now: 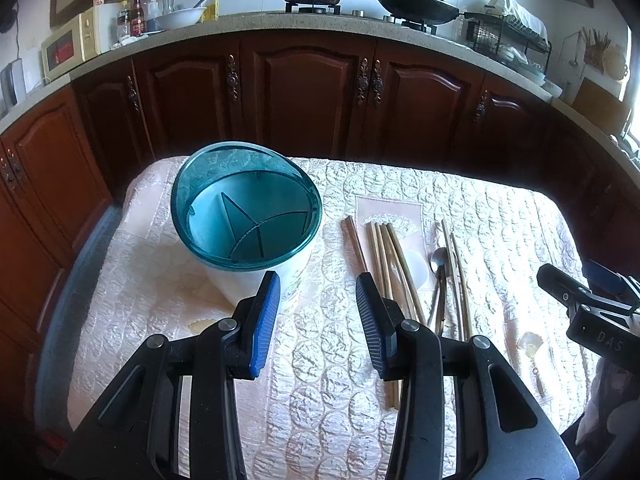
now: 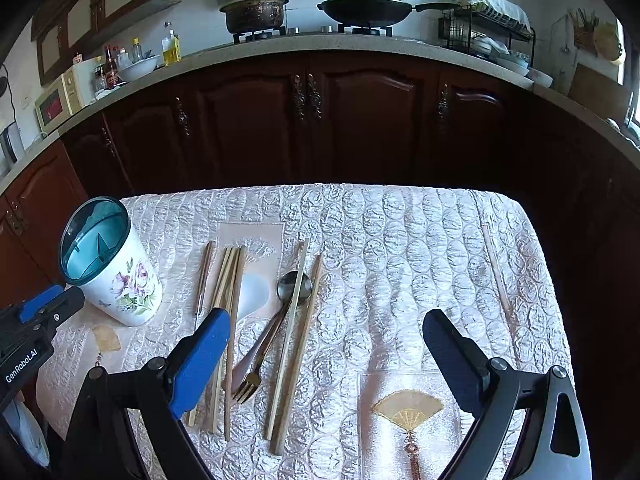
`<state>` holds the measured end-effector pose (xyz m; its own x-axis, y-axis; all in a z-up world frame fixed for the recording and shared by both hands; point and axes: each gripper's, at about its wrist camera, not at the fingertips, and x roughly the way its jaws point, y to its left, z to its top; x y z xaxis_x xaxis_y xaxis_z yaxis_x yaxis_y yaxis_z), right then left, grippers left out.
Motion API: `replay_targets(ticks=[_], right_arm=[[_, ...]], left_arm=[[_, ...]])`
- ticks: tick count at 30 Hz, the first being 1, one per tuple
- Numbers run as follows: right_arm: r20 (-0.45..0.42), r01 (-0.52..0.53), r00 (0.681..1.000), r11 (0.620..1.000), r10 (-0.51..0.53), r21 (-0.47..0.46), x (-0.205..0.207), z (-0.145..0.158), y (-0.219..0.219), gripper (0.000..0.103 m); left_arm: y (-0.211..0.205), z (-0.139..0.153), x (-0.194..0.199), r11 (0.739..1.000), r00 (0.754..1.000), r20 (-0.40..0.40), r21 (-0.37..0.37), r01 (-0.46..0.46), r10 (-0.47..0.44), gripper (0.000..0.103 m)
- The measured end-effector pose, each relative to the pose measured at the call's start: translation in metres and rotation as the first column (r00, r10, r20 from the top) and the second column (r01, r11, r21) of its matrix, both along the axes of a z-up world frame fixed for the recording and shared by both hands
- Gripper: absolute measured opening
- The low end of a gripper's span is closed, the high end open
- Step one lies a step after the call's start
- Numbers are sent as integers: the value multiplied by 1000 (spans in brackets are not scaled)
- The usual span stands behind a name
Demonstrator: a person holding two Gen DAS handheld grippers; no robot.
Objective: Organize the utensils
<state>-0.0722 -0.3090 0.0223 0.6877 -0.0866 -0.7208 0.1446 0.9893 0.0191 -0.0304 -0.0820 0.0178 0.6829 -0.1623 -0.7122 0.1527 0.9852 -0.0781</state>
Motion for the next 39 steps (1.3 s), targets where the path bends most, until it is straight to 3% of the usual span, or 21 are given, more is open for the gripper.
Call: replay_targets(ticks=[10, 14, 19, 23, 27, 34, 39], right_arm=[[-41, 2, 999, 999, -1, 36, 6, -12, -10, 96], [-81, -18, 996, 999, 21, 44, 14, -26, -13, 96], [-131, -54, 990, 998, 59, 45, 27, -46, -12, 91], [-172, -80, 981, 993, 94, 90, 43, -64, -13, 78], [-196, -95, 973, 984, 124, 151, 59, -80, -15, 52], [-255, -87, 954, 958, 159, 274, 86, -112, -24, 29], [-255, -64, 952, 923, 171, 379, 96, -124, -31, 9]], left_arm=[[-12, -9, 3, 997, 997, -46, -24, 67, -68, 39], [-18, -22, 9, 992, 988, -101, -71, 107, -114, 39], [-27, -40, 18, 989, 983, -129, -76, 123, -132, 39], [-35, -60, 33, 983, 973, -183, -141, 118, -143, 39], [-45, -79, 49, 985, 971, -200, -135, 106, -132, 38], [-53, -111, 76, 991, 967, -239, -119, 59, -87, 22], [-56, -118, 86, 988, 960, -259, -135, 72, -105, 10]])
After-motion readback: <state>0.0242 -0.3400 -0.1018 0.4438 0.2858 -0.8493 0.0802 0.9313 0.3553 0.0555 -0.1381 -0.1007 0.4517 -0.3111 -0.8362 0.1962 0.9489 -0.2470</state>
